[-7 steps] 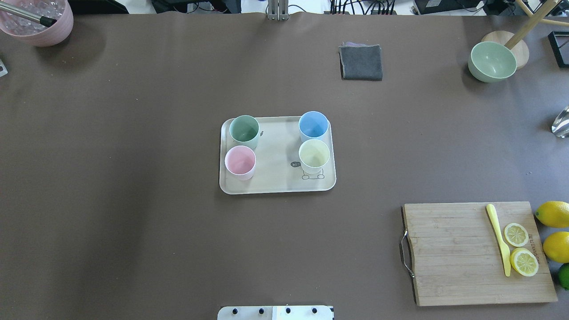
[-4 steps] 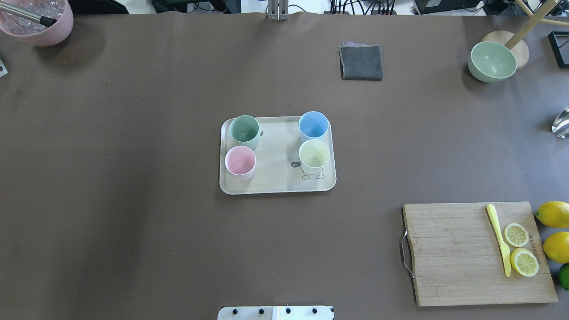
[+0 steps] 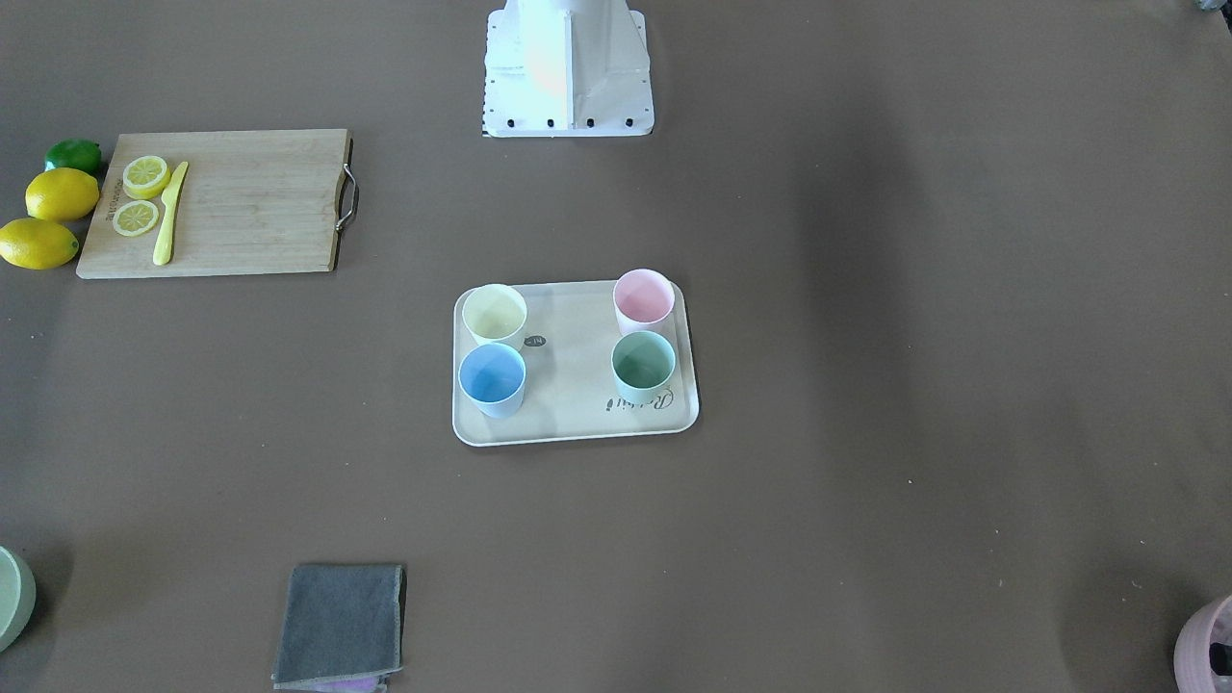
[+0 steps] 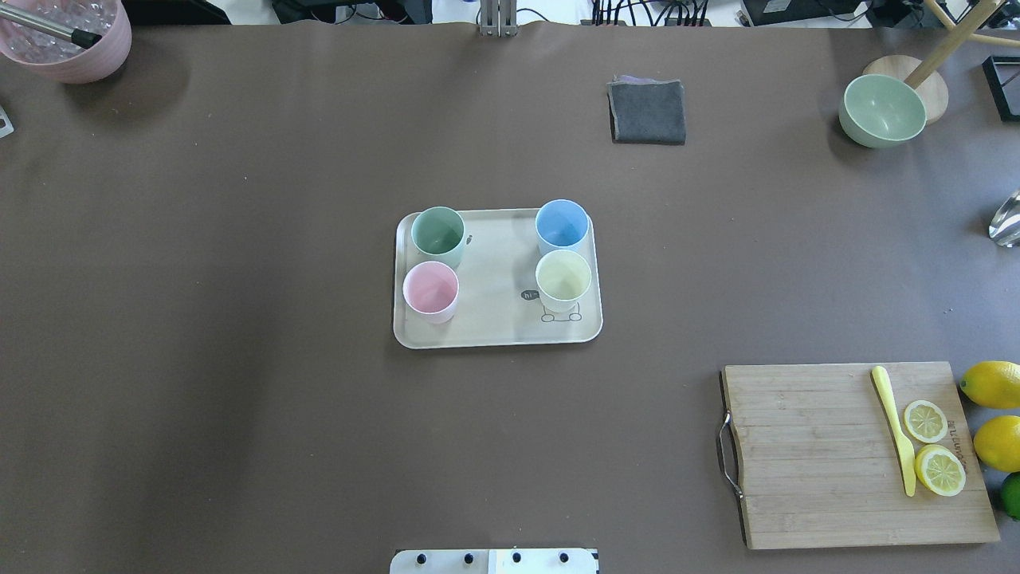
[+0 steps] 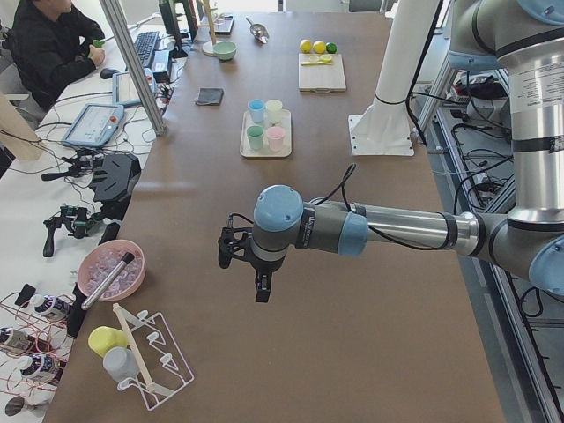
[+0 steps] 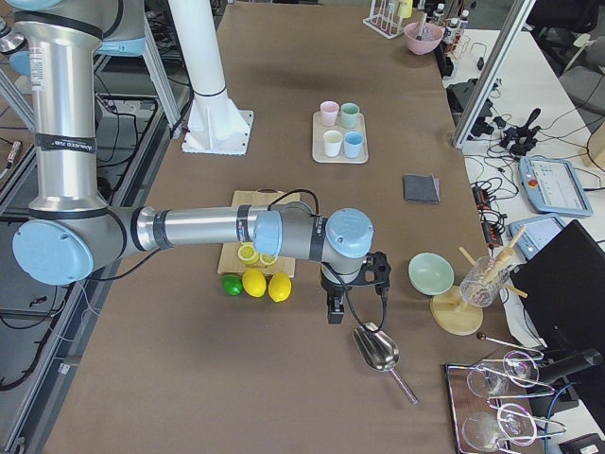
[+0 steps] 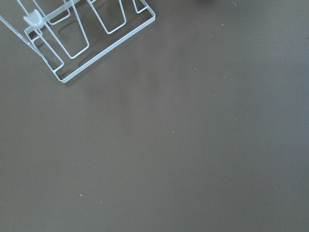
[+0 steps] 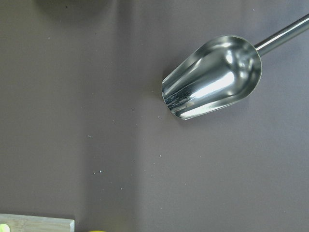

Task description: Place all cups on tray

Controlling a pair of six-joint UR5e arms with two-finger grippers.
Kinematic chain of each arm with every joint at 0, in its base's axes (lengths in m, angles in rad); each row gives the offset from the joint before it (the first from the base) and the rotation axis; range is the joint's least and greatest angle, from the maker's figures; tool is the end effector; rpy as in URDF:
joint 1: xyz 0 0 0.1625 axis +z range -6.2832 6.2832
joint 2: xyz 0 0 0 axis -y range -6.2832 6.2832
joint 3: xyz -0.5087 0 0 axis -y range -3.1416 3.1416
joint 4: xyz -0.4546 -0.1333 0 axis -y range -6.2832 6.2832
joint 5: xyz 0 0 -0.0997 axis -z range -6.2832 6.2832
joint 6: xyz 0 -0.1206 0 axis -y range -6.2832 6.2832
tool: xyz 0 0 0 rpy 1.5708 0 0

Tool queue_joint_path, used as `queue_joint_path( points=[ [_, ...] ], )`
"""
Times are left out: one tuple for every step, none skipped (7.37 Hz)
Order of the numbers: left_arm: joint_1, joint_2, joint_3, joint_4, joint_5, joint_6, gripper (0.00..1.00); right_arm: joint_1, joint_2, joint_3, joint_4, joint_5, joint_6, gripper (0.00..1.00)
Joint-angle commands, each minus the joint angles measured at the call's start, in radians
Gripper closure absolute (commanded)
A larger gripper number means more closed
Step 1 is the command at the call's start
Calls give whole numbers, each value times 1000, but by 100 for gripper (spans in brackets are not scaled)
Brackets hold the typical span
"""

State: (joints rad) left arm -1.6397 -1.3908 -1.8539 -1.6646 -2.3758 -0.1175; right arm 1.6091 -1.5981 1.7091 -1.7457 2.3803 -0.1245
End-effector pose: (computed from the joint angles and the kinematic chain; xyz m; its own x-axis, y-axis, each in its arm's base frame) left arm -0.0790 -0.4709 0.6787 0.6884 -0.0224 -0.7250 0.1493 0.9825 0.1114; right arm 0.0663 -0.5299 0.7100 0.6870 -0.0518 0.7248 0.0475 0.9985 0.0264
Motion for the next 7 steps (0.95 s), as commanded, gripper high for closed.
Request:
queue_joint_path(
  points=[
    [0, -7, -1, 0, 19, -4, 2, 0, 0, 0, 0, 2, 6, 0],
    [0, -7, -2, 0, 20, -4, 2, 0, 0, 4, 0, 0, 9, 0],
    [0, -8, -4, 0, 20, -4, 2, 0, 0, 3, 0, 2, 8, 0],
    [0, -8, -5, 0, 20, -4, 2, 0, -2, 3, 0, 2, 6, 0],
    [1, -14, -4, 0, 20, -4, 2, 0, -3, 1, 0, 2, 5, 0],
    [1, -17, -4, 0, 20, -4, 2, 0, -3, 3, 0, 0, 8, 0],
    [1, -23, -2, 0, 21, -4, 2, 0, -6, 1, 0, 2, 5, 0]
  ],
)
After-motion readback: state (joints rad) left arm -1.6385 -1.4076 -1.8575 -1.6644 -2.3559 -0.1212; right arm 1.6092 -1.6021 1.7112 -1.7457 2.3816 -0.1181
